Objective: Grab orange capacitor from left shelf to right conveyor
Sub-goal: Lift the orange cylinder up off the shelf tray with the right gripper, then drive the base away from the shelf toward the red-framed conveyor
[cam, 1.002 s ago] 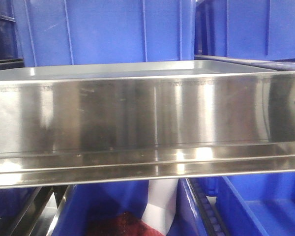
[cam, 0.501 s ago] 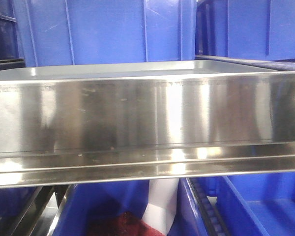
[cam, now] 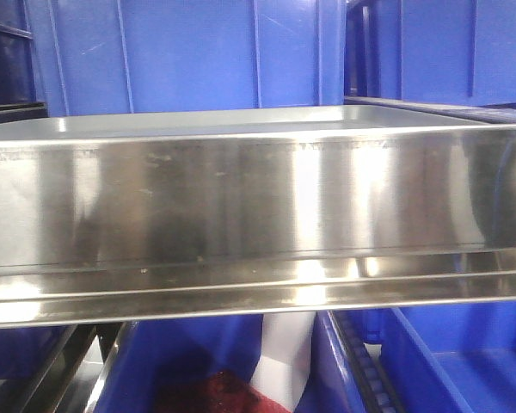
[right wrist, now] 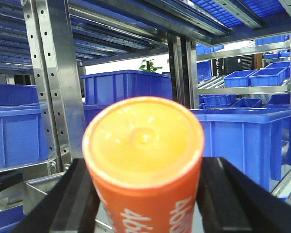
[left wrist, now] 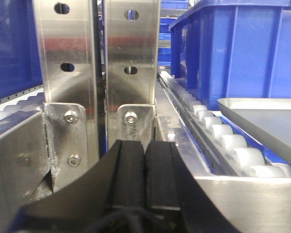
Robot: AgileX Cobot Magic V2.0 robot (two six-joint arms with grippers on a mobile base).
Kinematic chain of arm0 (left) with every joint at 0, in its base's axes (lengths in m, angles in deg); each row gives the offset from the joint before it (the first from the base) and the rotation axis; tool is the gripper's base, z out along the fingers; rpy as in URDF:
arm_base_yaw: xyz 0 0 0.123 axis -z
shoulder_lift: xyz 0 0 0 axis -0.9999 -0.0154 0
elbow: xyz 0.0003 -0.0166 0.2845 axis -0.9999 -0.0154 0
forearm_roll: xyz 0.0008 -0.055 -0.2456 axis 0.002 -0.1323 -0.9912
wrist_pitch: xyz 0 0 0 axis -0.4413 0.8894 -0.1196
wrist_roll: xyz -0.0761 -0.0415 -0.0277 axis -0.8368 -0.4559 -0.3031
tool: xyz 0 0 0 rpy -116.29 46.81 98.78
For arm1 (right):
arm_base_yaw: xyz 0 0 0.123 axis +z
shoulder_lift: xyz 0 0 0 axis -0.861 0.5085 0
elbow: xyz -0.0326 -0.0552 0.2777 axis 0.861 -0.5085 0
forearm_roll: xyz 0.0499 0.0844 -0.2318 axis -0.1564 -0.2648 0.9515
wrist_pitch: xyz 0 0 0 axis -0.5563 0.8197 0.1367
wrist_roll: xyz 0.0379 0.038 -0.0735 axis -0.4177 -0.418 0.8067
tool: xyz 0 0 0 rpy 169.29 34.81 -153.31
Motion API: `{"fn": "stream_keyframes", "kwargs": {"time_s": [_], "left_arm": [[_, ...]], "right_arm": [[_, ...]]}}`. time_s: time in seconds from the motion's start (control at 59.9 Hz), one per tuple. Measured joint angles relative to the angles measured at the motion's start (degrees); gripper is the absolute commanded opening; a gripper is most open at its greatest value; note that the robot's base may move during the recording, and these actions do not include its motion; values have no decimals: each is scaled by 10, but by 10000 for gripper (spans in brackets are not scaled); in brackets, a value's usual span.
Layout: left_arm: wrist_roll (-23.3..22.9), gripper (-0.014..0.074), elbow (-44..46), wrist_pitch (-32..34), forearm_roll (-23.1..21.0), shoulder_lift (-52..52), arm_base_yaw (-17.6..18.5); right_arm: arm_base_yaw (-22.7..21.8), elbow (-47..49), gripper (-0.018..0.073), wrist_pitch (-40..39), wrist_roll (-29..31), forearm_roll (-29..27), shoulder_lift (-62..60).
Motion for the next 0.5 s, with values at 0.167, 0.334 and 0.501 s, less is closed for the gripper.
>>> {"fn": "stream_keyframes", "kwargs": {"time_s": [0.167,0.334,0.501], "left_arm": [[0,-126,0,0,0,0,0],[0,-126,0,0,0,0,0],[0,-126,0,0,0,0,0]], "right_arm": [[0,0,48,0,1,0,0],[0,0,48,0,1,0,0],[0,0,48,0,1,0,0]]}}
